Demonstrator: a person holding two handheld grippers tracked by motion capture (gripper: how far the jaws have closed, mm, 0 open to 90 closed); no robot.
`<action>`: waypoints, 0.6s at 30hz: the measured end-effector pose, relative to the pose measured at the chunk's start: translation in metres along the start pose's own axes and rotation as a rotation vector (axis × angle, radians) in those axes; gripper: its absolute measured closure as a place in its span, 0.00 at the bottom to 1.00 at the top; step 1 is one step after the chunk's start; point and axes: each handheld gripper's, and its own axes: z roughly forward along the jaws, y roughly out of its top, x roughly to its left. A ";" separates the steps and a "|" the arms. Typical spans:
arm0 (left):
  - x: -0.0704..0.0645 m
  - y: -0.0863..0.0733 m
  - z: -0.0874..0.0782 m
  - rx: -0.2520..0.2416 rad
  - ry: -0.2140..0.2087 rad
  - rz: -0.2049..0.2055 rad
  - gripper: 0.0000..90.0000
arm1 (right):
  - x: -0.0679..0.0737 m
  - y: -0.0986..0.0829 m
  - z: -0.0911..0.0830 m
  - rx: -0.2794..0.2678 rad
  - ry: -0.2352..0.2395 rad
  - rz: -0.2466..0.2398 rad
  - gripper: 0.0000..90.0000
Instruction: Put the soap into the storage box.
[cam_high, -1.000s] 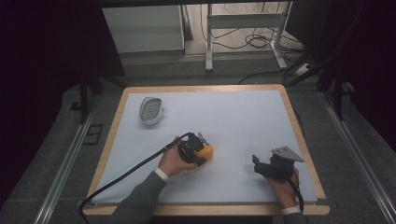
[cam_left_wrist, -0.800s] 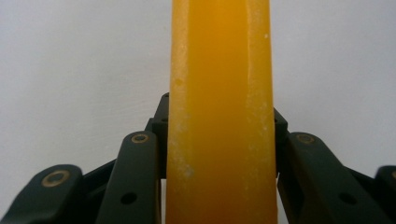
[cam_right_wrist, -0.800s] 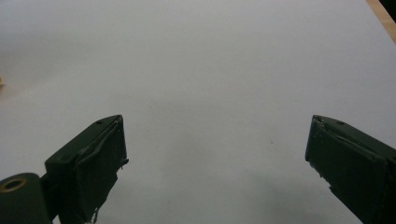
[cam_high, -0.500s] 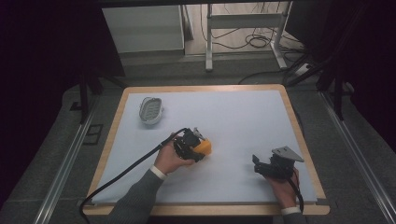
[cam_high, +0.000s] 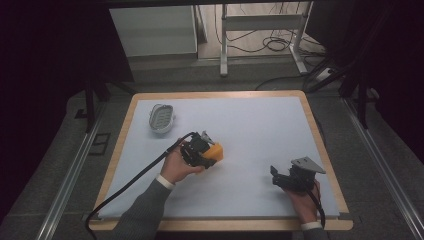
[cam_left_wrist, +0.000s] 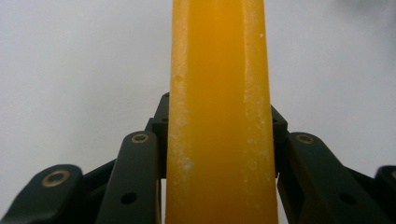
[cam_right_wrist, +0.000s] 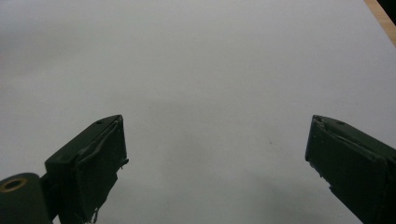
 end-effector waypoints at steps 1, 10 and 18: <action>0.000 0.000 -0.003 -0.015 0.007 -0.006 0.68 | 0.000 0.000 0.000 0.000 0.000 0.000 0.06; 0.014 -0.006 -0.020 -0.031 0.017 -0.037 0.68 | 0.000 0.000 0.000 0.000 -0.003 -0.004 0.06; 0.027 -0.013 -0.033 -0.057 0.040 -0.070 0.68 | 0.000 0.000 0.000 -0.001 -0.005 0.001 0.06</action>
